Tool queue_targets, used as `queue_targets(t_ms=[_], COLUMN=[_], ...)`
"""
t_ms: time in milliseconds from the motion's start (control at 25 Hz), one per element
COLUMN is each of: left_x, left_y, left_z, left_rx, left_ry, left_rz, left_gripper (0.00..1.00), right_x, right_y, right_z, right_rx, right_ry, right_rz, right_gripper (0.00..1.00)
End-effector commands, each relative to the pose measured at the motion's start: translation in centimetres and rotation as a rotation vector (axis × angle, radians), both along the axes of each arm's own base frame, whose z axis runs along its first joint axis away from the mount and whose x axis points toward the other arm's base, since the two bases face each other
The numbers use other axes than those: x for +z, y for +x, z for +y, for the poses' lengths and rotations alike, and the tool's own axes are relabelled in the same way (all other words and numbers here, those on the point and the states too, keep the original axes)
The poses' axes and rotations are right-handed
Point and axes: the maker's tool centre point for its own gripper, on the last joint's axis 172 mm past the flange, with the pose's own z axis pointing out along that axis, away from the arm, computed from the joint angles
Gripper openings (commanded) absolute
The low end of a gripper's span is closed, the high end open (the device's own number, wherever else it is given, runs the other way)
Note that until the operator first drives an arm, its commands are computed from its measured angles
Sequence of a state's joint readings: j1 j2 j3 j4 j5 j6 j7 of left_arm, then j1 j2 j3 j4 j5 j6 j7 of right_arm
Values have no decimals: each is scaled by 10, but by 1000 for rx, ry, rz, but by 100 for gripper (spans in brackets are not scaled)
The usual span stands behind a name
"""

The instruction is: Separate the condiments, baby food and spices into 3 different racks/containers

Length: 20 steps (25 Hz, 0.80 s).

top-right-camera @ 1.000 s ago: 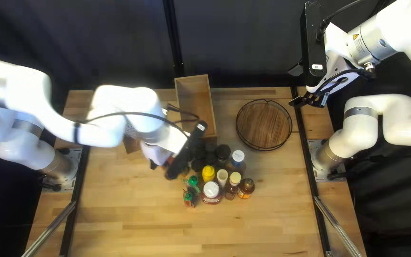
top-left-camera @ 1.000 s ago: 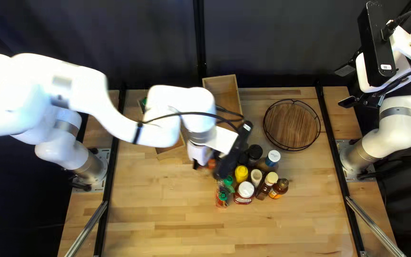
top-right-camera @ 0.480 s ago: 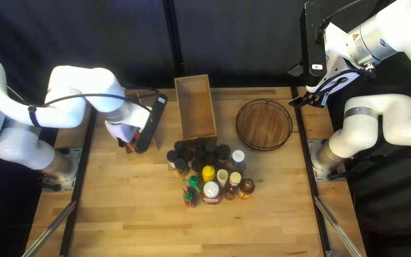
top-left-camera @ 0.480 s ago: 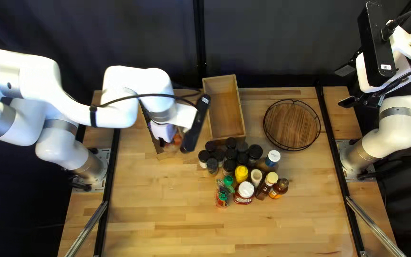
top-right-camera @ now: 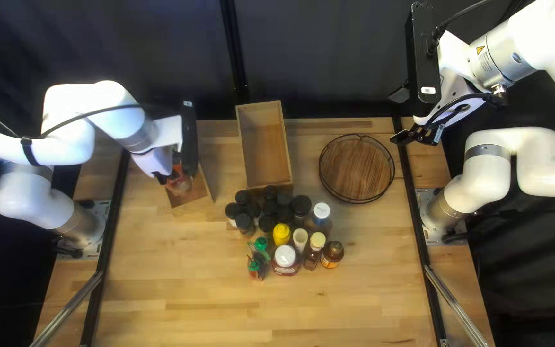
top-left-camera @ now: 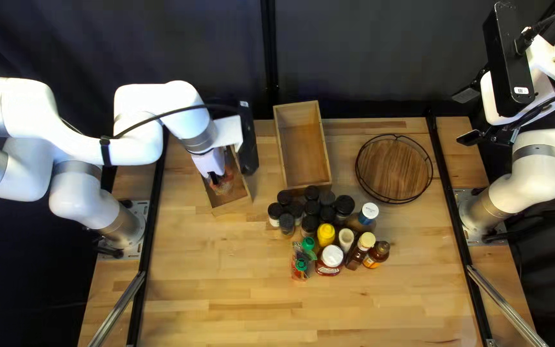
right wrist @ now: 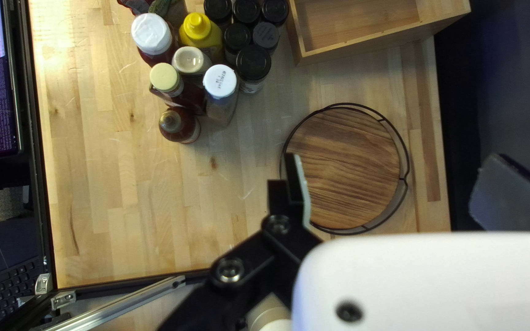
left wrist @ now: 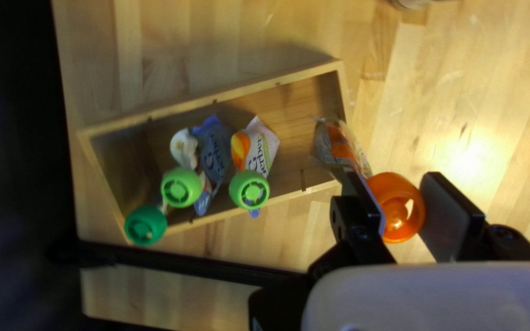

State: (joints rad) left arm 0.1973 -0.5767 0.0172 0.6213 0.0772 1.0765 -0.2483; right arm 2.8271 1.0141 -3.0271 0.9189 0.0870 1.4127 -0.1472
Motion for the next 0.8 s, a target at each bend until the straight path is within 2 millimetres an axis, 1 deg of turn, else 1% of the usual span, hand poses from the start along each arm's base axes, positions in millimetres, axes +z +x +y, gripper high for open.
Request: queue_targets(t_ms=[40, 240, 360, 560, 760, 800], left_x=[-11, -26, -31, -37, -50, -55], left_y=[0, -1, 0, -8, -8, -9], left_z=[2, 9, 14, 29, 40, 45], left_rx=[138, 225, 262, 321, 356, 366], left_ry=[-20, -5, 12, 56, 89, 99], left_rz=[-11, -7, -5, 6, 8, 10], left_gripper=[0, 0, 0, 0, 0, 0], right_x=[0, 0, 0, 0, 0, 0], right_y=[0, 0, 0, 0, 0, 0], right_z=[0, 0, 0, 0, 0, 0], right_rx=[0, 0, 0, 0, 0, 0], right_ry=[0, 0, 0, 0, 0, 0], right_rz=[0, 0, 0, 0, 0, 0], right_gripper=[100, 100, 100, 100, 100, 100])
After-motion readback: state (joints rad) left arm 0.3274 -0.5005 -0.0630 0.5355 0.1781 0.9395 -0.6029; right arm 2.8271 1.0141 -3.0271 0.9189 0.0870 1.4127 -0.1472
